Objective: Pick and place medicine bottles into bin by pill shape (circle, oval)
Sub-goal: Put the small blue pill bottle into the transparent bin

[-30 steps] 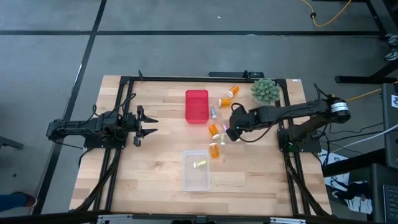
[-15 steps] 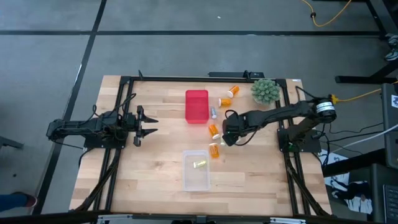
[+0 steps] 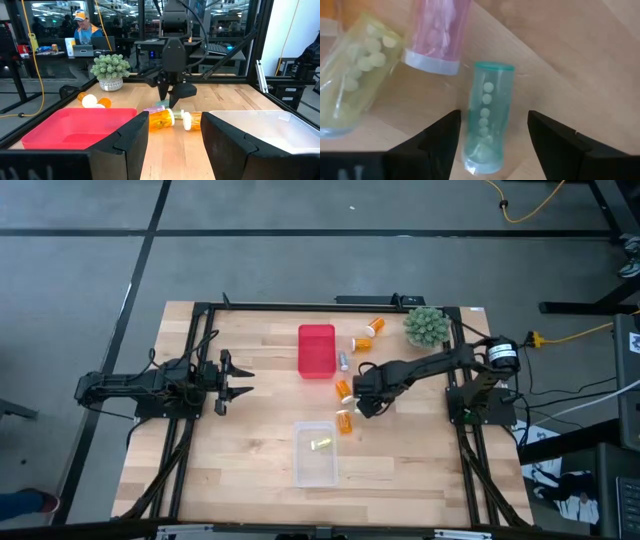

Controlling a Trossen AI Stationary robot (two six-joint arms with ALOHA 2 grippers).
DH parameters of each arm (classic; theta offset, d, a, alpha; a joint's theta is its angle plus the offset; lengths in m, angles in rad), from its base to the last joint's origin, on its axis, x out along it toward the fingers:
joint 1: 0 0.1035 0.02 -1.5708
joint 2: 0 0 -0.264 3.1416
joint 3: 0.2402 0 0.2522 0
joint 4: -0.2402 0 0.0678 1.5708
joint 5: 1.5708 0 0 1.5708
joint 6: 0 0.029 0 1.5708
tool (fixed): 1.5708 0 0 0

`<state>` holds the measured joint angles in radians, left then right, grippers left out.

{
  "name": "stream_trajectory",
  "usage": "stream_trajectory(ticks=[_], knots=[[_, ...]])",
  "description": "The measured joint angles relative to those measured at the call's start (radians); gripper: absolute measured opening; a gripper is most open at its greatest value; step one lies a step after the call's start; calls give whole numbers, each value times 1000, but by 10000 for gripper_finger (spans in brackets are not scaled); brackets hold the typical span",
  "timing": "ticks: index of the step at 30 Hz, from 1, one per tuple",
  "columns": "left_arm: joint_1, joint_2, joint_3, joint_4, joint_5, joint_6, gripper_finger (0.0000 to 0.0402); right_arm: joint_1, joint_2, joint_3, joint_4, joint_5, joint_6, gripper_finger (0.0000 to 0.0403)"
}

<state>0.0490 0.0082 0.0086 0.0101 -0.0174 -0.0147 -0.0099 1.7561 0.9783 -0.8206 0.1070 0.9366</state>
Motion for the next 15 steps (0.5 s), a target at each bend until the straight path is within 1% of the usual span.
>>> stream_trajectory(ticks=[8,15], knots=[[0,0,0,0,0,0,173,-24,-2,-1,12,-28,-3,194],[0,0,0,0,0,0,173,-27,-1,-1,17,-22,-4,131]])
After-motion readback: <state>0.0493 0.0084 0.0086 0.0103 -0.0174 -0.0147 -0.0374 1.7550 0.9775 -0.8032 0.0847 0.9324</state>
